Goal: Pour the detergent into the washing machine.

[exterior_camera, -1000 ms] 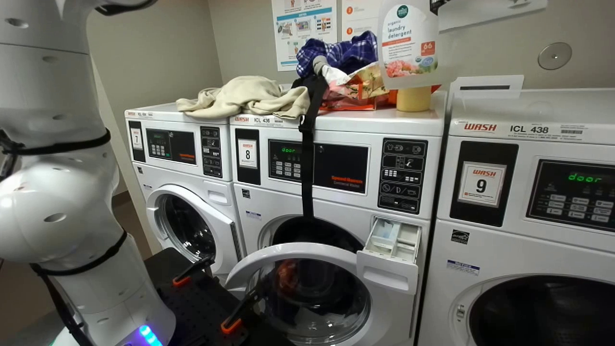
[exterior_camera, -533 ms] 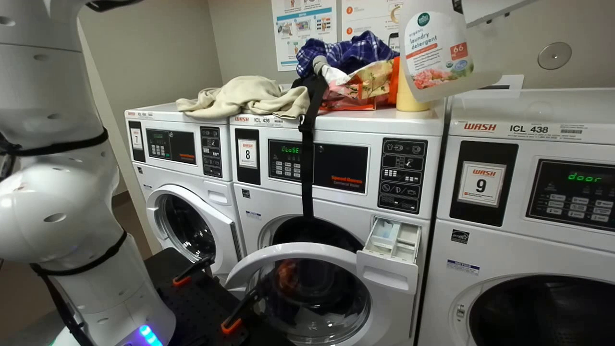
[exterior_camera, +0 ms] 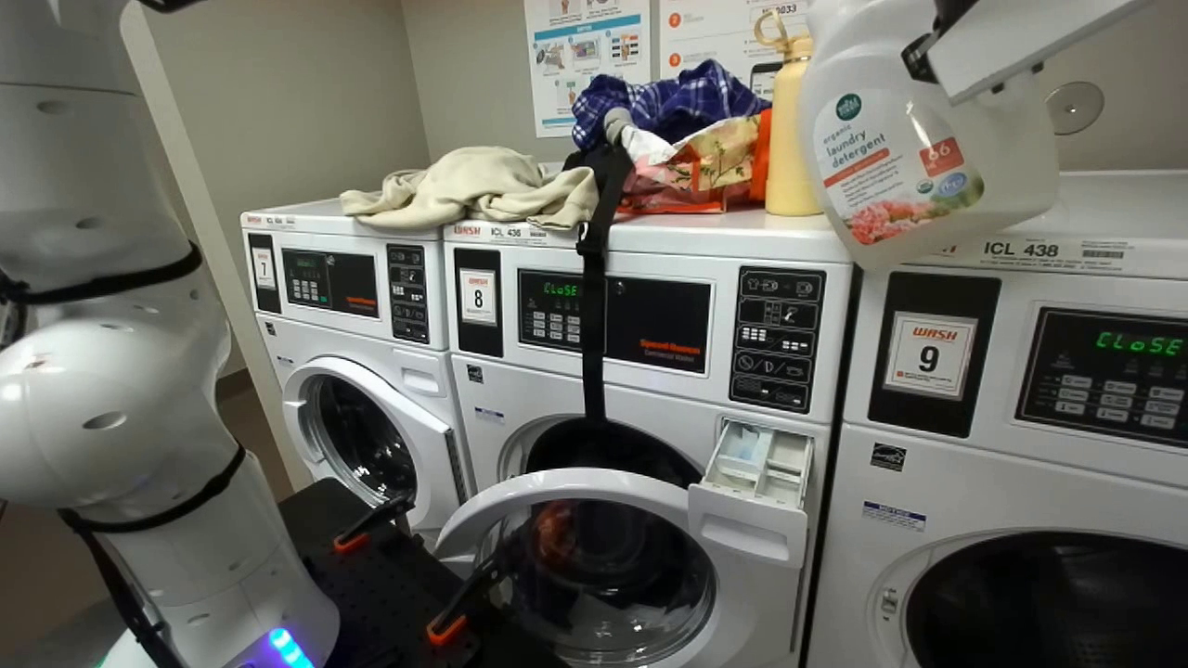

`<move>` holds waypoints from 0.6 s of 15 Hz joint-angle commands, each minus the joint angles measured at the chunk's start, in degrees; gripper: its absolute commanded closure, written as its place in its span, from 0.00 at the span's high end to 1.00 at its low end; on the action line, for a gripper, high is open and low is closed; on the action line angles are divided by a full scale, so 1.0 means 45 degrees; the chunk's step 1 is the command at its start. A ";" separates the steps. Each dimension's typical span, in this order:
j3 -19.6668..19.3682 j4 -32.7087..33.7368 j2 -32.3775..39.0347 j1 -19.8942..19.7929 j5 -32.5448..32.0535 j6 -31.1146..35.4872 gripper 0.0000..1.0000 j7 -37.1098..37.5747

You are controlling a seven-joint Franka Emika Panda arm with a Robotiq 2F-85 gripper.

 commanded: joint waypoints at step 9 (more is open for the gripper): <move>-0.0724 -0.4510 -0.2778 0.0140 0.0247 0.1101 0.11 -0.4953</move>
